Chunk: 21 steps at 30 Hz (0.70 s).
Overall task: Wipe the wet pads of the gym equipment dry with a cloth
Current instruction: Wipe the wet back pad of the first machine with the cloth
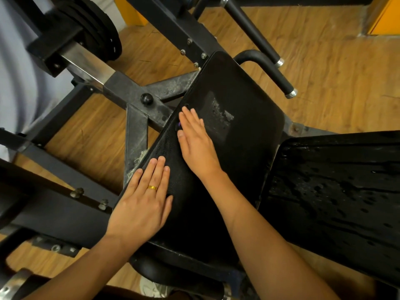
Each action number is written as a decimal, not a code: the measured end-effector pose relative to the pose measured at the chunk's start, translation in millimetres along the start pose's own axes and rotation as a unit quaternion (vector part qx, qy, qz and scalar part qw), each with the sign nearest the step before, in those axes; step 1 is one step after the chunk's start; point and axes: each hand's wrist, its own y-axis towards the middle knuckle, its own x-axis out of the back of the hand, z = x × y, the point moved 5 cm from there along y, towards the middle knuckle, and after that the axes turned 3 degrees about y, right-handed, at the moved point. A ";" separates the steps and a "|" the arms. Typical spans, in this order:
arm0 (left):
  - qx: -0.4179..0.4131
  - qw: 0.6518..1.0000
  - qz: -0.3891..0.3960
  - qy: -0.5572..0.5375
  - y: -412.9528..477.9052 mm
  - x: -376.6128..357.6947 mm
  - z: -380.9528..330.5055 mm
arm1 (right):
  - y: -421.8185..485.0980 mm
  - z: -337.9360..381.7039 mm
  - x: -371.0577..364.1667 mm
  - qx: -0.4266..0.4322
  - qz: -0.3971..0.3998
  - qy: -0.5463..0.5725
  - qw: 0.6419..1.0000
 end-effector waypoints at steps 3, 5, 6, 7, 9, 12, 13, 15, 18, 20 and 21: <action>0.000 1.000 0.004 -0.001 0.0 -0.1 -0.4 | -21.0 -15.8 8.2 -0.043 -0.016 0.000 0.999; 0.001 1.000 0.005 -0.007 -0.5 -0.2 -0.1 | -44.2 -36.6 17.8 -0.091 -0.033 -0.003 0.995; 0.001 1.000 0.005 -0.008 -0.7 -0.1 0.1 | -58.5 -49.9 24.1 -0.126 -0.048 -0.002 0.991; 0.000 1.000 0.005 -0.008 -0.6 -0.2 0.4 | -72.8 -63.1 30.5 -0.166 -0.064 0.000 0.984; -0.002 1.000 0.002 -0.007 -0.4 -0.1 0.9 | -94.6 -83.8 38.7 -0.242 -0.083 0.008 0.967; -0.003 1.000 -0.002 -0.009 0.0 0.3 0.8 | -99.2 -90.8 39.2 -0.283 -0.084 0.007 0.955; -0.002 1.000 -0.003 -0.010 0.0 0.4 0.9 | -96.7 -87.4 37.5 -0.281 -0.084 0.009 0.956; -0.003 1.000 -0.003 -0.014 -0.4 0.3 0.8 | -92.0 -75.4 30.8 -0.262 -0.078 0.016 0.962; -0.005 1.000 -0.002 -0.013 -0.1 -0.3 1.3 | -89.6 -61.2 18.5 -0.263 -0.093 0.017 0.960; -0.005 1.000 -0.003 -0.015 -0.8 -0.7 1.0 | -85.8 -60.2 16.7 -0.283 -0.122 0.025 0.951; -0.005 1.000 -0.005 -0.015 -0.6 -0.8 0.8 | -81.2 -61.4 17.6 -0.287 -0.132 0.026 0.949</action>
